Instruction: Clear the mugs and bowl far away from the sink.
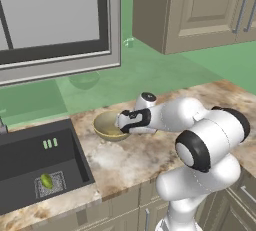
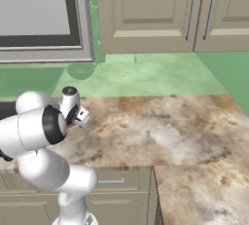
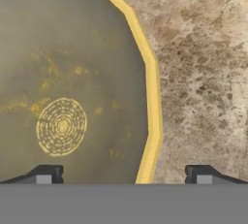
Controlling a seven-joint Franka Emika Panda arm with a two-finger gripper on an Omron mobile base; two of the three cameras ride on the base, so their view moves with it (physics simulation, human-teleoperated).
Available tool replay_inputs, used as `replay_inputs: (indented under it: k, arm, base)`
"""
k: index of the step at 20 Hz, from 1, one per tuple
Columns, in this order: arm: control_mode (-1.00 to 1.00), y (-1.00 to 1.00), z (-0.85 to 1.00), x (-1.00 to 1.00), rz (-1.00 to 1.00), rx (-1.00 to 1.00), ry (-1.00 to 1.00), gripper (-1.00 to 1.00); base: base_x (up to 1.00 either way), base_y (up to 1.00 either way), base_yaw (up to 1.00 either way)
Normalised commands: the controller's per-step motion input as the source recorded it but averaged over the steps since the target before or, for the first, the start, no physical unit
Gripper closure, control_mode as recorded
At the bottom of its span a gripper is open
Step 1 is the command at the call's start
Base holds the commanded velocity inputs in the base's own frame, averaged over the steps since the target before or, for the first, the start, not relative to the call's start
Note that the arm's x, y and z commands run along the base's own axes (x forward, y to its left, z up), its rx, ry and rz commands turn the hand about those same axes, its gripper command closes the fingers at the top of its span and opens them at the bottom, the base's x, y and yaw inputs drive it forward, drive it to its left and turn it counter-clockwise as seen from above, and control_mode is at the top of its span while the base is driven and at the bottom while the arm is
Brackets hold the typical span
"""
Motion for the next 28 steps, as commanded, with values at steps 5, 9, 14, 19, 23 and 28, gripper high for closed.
replay_inputs:
  k: [5,9,14,19,23,28]
  arm:
    - [-1.0,0.12,-0.16,0.11,0.0,0.0,0.0,1.0]
    - [-1.0,0.12,-0.19,0.07,0.0,0.0,0.0,1.0]
    - [-1.0,0.03,-0.2,0.01,0.0,0.0,0.0,1.0]
    - [-1.0,0.0,0.0,-0.2,-0.06,0.01,-0.08,1.0]
    - [-1.0,0.0,0.0,-0.32,-0.2,0.0,-0.08,1.0]
    - [-1.0,0.0,0.03,-0.32,-0.24,0.0,-0.11,1.0]
  base:
    - [0.0,0.0,0.0]
    - [0.0,0.0,0.0]
    - [0.0,0.0,0.0]
    - [0.0,0.0,0.0]
    - [0.0,0.0,0.0]
    - [0.0,0.0,0.0]
